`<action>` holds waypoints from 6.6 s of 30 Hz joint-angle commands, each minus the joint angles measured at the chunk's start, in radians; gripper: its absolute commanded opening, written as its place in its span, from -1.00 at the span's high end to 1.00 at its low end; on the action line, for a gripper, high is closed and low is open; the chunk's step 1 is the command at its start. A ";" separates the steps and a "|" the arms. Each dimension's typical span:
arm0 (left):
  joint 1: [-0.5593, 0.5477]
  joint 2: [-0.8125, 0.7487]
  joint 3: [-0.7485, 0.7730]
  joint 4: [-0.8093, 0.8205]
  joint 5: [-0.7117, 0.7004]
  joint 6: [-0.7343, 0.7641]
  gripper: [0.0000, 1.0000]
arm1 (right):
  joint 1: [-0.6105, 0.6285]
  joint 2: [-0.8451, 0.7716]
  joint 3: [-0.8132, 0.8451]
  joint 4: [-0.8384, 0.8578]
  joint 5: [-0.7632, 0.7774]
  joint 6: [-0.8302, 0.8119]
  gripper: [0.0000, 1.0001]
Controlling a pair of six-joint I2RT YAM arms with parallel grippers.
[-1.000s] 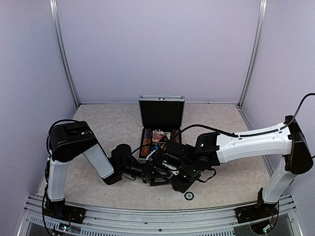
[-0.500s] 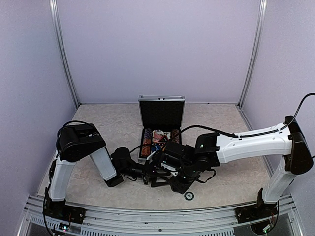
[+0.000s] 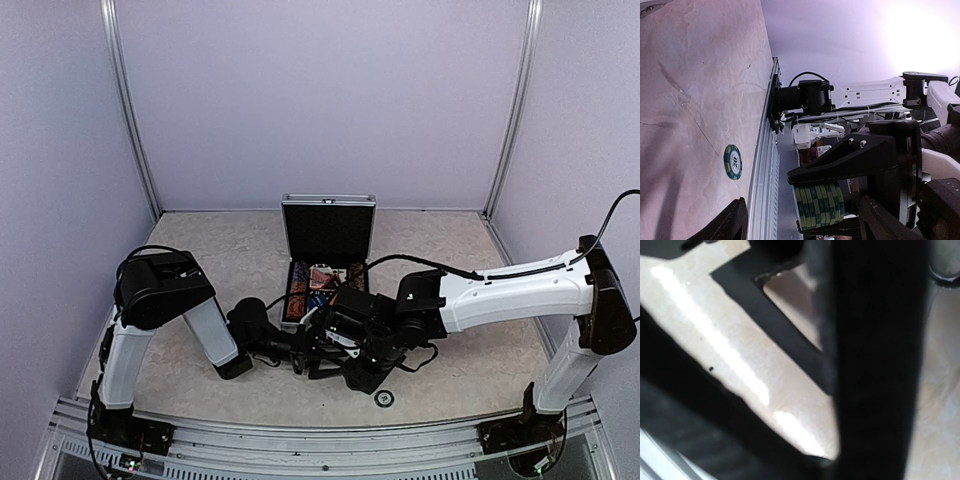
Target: Pack up texas hold em set
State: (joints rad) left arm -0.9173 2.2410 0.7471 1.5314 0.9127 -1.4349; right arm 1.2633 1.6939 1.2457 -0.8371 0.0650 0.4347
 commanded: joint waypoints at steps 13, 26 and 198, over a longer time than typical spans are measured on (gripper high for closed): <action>-0.025 0.008 0.042 -0.089 0.024 0.067 -0.50 | 0.011 -0.018 0.040 0.016 -0.014 -0.026 1.00; -0.038 -0.001 0.051 -0.092 0.036 0.074 -0.46 | 0.010 0.009 0.047 0.024 -0.018 -0.044 1.00; 0.034 -0.050 -0.103 -0.270 -0.042 0.229 -0.37 | -0.050 0.034 -0.210 0.085 -0.046 -0.184 1.00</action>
State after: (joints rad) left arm -0.8886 2.1811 0.6590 1.3384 0.8940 -1.2514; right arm 1.2167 1.7138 1.0431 -0.7994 0.0471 0.2527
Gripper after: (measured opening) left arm 0.683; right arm 0.396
